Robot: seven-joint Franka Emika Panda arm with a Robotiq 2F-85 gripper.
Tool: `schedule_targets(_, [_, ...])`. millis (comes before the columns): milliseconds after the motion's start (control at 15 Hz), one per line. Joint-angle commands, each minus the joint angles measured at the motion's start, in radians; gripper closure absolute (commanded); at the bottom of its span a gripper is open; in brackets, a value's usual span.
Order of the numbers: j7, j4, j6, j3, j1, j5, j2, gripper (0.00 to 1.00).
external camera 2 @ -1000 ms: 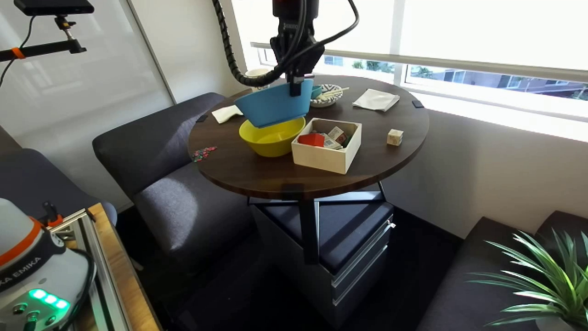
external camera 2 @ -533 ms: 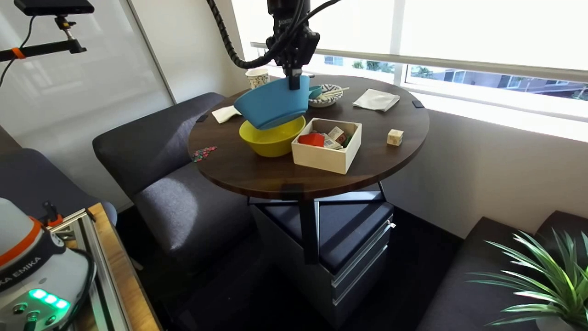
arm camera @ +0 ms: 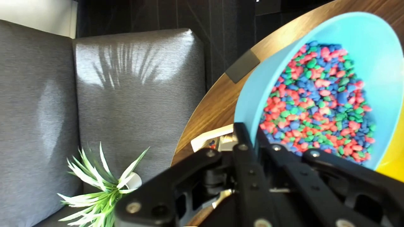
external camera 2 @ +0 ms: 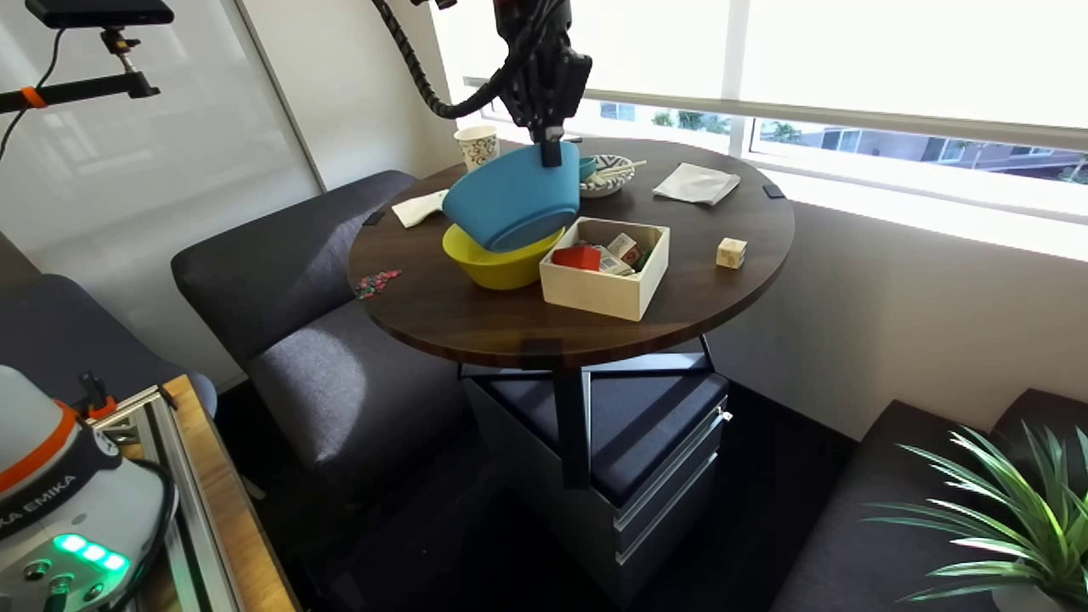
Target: Pour the content in the blue bowl into the yellow bowl
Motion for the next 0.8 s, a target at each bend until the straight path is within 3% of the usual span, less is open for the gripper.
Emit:
schedule_targets(0, [0.048, 0.027, -0.035, 0.011, 0.026, -0.086, -0.012, 0.99])
schedule_targets(733, [0.126, 0.023, -0.037, 0.043, 0.093, -0.282, -0.023, 0.99])
